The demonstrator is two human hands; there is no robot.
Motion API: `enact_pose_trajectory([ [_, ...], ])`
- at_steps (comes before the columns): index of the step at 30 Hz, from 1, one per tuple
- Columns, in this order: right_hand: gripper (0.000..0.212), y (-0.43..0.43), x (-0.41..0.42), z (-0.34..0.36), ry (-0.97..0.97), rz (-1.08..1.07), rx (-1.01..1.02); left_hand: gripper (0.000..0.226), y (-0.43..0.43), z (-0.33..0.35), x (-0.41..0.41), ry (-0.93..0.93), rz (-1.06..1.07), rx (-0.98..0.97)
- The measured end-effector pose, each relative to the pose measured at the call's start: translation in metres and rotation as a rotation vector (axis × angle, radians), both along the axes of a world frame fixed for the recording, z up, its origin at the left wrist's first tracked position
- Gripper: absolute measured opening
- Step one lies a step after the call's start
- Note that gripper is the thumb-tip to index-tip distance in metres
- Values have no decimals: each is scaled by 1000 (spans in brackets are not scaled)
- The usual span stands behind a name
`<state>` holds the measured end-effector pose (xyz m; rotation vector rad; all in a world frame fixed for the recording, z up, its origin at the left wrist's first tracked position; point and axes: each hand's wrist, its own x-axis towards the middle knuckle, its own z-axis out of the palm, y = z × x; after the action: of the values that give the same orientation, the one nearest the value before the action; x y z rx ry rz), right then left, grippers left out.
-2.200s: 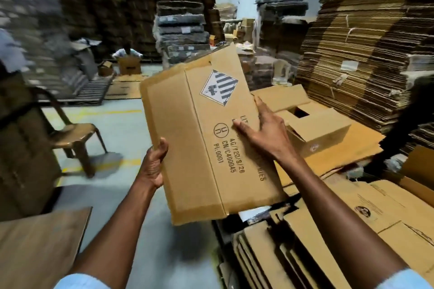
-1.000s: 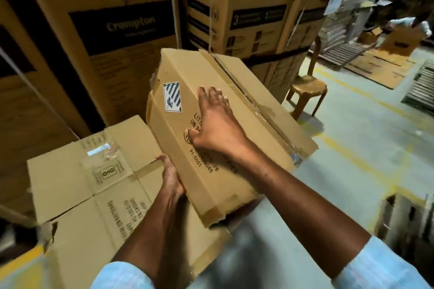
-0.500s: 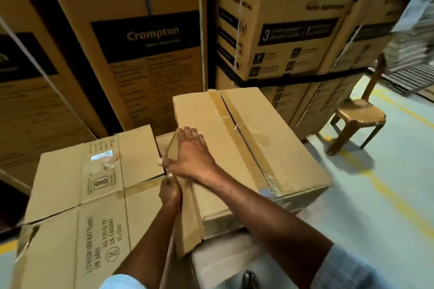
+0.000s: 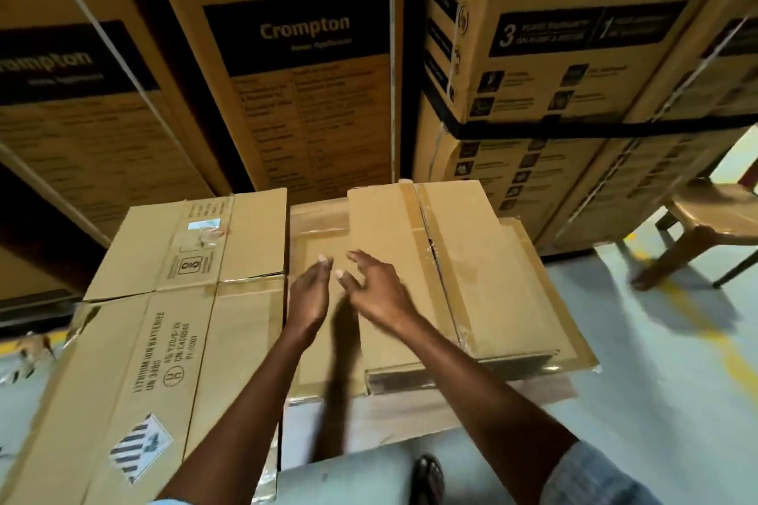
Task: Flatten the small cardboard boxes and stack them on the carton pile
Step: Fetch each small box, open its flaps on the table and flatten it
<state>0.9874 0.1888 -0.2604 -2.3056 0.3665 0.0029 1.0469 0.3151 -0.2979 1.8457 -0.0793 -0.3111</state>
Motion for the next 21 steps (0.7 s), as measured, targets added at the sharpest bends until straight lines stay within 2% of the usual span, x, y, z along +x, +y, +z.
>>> enact_pose_trajectory([
  [3, 48, -48, -36, 1, -160, -130, -95, 47, -12, -10, -23, -32, -89, 109],
  [5, 41, -89, -60, -1, -226, -289, -217, 57, -20, -19, -39, -3, -71, 135],
  [7, 40, -121, -79, -5, -207, -360, -252, 69, -28, -24, -54, 14, -36, 165],
  [10, 37, -142, -95, -13, -116, -249, -259, 85, -39, -22, -73, -88, -36, 314],
  [15, 28, -154, -91, -17, -87, -111, -207, 86, -65, -5, -90, -354, -172, 577],
  [18, 29, -159, -78, -20, -30, -37, -185, 87, -84, 2, -100, -336, -191, 644],
  [21, 31, -166, -60, -15, 7, 32, -135, 90, -103, 4, -105, -289, -98, 700],
])
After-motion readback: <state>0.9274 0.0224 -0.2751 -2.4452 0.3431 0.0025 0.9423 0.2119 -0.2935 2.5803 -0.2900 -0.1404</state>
